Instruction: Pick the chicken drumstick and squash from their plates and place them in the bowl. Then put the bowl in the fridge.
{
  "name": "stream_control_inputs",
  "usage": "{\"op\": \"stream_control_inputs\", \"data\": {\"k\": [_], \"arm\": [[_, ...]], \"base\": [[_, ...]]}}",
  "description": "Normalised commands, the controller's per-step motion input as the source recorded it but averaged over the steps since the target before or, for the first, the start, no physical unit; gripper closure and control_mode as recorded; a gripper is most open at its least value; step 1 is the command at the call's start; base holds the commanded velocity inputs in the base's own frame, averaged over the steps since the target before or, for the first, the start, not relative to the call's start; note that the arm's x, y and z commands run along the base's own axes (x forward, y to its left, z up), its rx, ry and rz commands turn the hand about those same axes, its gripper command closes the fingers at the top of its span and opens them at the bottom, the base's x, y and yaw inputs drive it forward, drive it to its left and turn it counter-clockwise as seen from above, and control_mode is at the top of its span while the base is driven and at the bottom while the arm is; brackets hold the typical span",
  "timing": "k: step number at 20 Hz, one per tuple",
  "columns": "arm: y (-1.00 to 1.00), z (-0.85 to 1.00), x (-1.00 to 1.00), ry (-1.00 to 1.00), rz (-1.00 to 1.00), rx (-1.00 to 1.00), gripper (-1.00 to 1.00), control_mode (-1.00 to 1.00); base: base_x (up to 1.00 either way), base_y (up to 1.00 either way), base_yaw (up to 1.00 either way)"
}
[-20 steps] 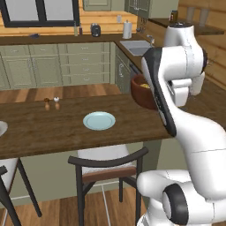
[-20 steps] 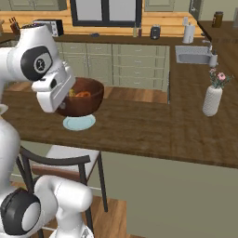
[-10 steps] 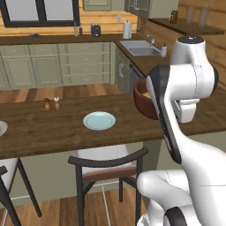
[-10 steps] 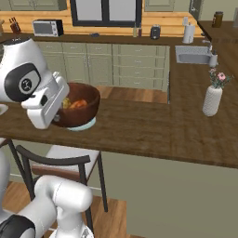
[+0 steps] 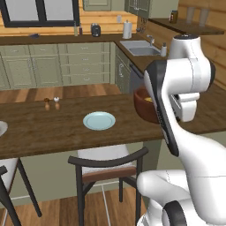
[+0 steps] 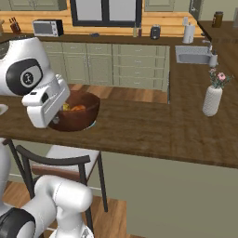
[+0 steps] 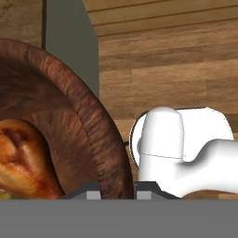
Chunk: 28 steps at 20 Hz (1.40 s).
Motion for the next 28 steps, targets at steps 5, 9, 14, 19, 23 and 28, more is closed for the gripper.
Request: {"op": "stream_control_inputs", "data": {"k": [5, 9, 14, 19, 23, 28], "arm": [[-0.06, -0.09, -0.01, -0.01, 0.00, 0.00, 1.00, -1.00], [0.00, -0.03, 0.00, 0.00, 0.00, 0.00, 1.00, -1.00], [0.11, -0.06, 0.00, 0.00, 0.00, -0.01, 1.00, -1.00], [0.00, 0.00, 0.00, 0.00, 0.00, 0.00, 1.00, 1.00], [0.00, 0.00, 0.00, 0.00, 0.00, 0.00, 1.00, 1.00], [0.00, 0.00, 0.00, 0.00, 0.00, 0.00, 1.00, 1.00]], "base": [[0.00, 0.00, 0.00], [0.00, 0.00, 0.00], [0.00, 0.00, 0.00], [-0.60, 0.34, 0.03], [-1.00, 0.76, 0.23], [-0.69, 0.96, 0.70]]}}
